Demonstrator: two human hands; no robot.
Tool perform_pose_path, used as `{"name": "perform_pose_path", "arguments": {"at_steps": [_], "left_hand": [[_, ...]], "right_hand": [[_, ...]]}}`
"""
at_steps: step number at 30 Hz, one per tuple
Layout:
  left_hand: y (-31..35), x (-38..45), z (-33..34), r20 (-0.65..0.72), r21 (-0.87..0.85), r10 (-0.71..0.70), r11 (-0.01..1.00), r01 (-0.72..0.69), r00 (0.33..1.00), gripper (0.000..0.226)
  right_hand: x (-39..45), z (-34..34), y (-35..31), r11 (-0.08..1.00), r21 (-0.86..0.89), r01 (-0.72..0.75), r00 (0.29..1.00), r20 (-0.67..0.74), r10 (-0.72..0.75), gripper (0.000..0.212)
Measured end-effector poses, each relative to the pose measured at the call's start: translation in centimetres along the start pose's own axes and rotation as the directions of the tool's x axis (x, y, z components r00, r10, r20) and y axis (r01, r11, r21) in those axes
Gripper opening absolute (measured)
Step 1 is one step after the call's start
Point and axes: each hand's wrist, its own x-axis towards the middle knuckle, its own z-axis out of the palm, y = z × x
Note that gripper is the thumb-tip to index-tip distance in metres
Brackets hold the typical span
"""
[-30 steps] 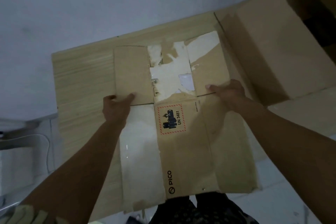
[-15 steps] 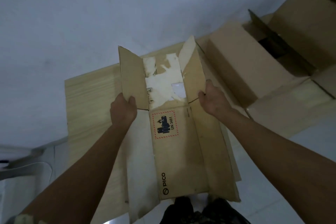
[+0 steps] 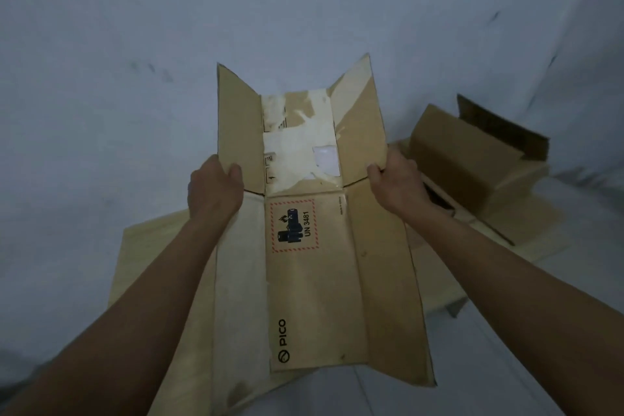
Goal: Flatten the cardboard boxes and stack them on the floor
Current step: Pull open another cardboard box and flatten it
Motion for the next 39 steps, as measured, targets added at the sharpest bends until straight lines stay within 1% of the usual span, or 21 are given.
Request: {"name": "perform_pose_path", "arguments": {"at_steps": [3, 6, 11, 14, 18, 21, 24, 27, 30, 34, 37, 39], "left_hand": [[5.3, -2.0, -1.4, -0.072, -0.026, 0.066, 0.997, -0.068, 0.995, 0.040], [10.3, -3.3, -1.9, -0.116, -0.035, 0.108, 0.993, -0.112, 0.987, 0.041], [19.5, -5.5, 0.2, -0.130, -0.092, 0.192, 0.974, -0.205, 0.973, 0.039], [25.1, -6.2, 3.0, -0.108, -0.126, 0.243, 0.958, -0.256, 0.964, 0.038], [33.0, -7.1, 8.9, -0.038, -0.213, 0.310, 0.926, -0.311, 0.950, 0.038], [39.3, -8.3, 14.3, 0.035, -0.291, 0.365, 0.894, -0.340, 0.930, 0.039], [45.6, -8.8, 19.9, 0.080, -0.348, 0.429, 0.858, -0.378, 0.900, 0.038], [51.9, -9.2, 25.5, 0.133, -0.384, 0.467, 0.837, -0.389, 0.874, 0.039], [57.3, -10.5, 30.9, 0.191, -0.421, 0.486, 0.825, -0.376, 0.853, 0.038], [62.9, -12.2, 38.2, 0.247, -0.437, 0.492, 0.825, -0.358, 0.835, 0.038], [66.1, -13.1, 43.8, 0.259, -0.388, 0.469, 0.851, -0.353, 0.844, 0.036], [68.0, -13.6, 47.8, 0.269, -0.370, 0.435, 0.870, -0.325, 0.859, 0.035]], "right_hand": [[-0.2, -5.8, 0.8, 0.996, 0.065, 0.065, 0.995, -0.080, -0.060, 0.020], [-0.2, -10.5, 1.8, 0.989, 0.117, 0.092, 0.989, -0.130, -0.076, 0.022], [0.6, -19.0, 5.4, 0.994, 0.071, 0.079, 0.961, -0.270, -0.057, 0.034], [1.6, -24.0, 8.6, 0.997, 0.054, 0.051, 0.939, -0.343, -0.029, 0.029], [2.5, -31.2, 14.2, 1.000, 0.010, 0.007, 0.902, -0.431, -0.002, 0.024], [3.6, -36.3, 19.1, 0.998, -0.012, -0.067, 0.877, -0.478, 0.053, 0.029], [5.3, -40.8, 24.0, 0.989, -0.025, -0.145, 0.844, -0.525, 0.110, 0.034], [7.0, -45.1, 28.6, 0.977, -0.042, -0.211, 0.801, -0.579, 0.148, 0.028], [8.7, -49.3, 33.0, 0.963, -0.063, -0.263, 0.778, -0.604, 0.173, 0.025], [11.7, -53.2, 39.2, 0.941, -0.094, -0.325, 0.774, -0.599, 0.207, 0.027], [15.1, -54.8, 44.5, 0.923, -0.141, -0.359, 0.788, -0.575, 0.219, 0.027], [17.7, -55.7, 48.3, 0.916, -0.158, -0.368, 0.806, -0.546, 0.229, 0.029]]}}
